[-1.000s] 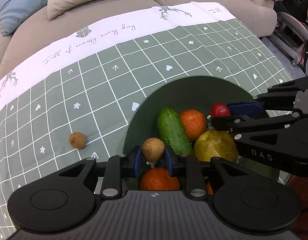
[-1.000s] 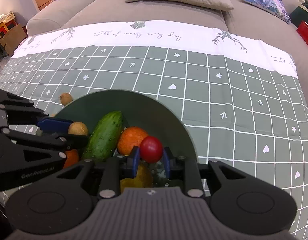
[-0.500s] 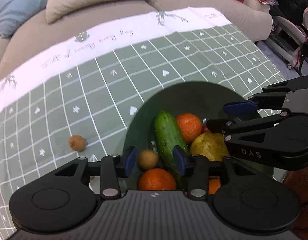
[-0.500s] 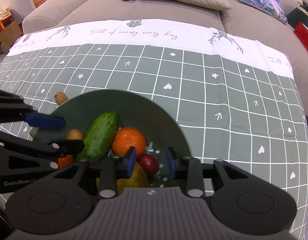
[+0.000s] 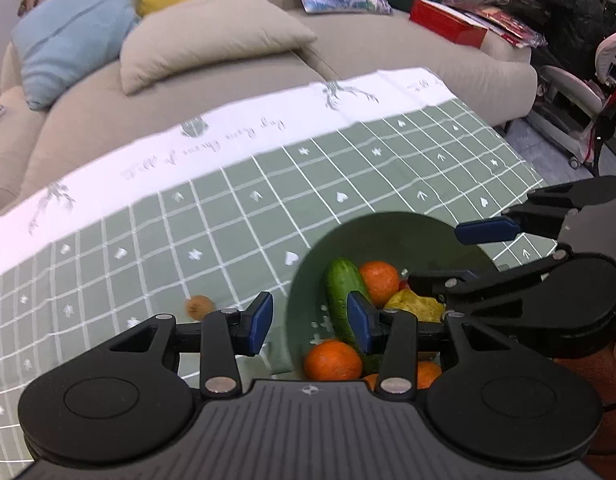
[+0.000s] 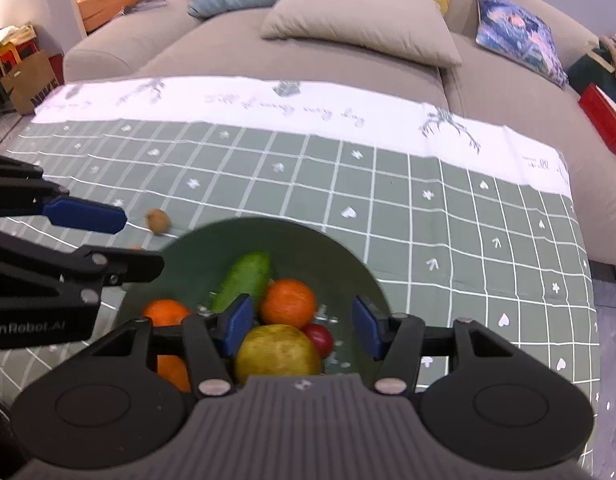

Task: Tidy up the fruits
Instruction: 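Open both tools and withdraw them toward the remaining longans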

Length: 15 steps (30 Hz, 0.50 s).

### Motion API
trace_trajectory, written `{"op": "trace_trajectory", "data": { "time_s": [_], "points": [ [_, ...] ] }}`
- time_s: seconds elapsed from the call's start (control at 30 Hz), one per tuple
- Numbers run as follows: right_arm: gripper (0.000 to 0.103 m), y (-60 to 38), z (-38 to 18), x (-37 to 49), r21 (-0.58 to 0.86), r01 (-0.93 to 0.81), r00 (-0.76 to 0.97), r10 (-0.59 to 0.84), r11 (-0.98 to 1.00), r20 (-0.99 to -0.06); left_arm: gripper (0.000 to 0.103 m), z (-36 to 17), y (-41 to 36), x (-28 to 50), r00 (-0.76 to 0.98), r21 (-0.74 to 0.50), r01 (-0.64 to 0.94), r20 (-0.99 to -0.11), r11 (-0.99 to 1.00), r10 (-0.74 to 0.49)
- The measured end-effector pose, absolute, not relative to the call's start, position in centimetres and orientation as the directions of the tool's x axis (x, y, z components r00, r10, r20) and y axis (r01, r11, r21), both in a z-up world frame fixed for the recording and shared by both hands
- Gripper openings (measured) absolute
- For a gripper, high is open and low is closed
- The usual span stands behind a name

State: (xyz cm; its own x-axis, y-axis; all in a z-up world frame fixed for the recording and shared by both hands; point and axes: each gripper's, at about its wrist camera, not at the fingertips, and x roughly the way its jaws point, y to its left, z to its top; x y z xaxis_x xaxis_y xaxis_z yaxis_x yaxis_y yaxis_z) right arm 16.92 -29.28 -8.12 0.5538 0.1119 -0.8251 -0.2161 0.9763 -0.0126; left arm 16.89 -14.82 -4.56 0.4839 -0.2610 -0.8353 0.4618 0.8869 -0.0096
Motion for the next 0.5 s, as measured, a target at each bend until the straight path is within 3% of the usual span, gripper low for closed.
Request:
{"op": "trace_trajectory", "data": {
  "time_s": [0.5],
  "points": [
    [0.054,-23.3,-7.0,12.8,0.049,-0.193,0.588,0.155,0.980,-0.794,0.051,-3.0,-8.4,14.2,0.576,0.045,0.363,-0.796,0.931,-0.186]
  ]
}}
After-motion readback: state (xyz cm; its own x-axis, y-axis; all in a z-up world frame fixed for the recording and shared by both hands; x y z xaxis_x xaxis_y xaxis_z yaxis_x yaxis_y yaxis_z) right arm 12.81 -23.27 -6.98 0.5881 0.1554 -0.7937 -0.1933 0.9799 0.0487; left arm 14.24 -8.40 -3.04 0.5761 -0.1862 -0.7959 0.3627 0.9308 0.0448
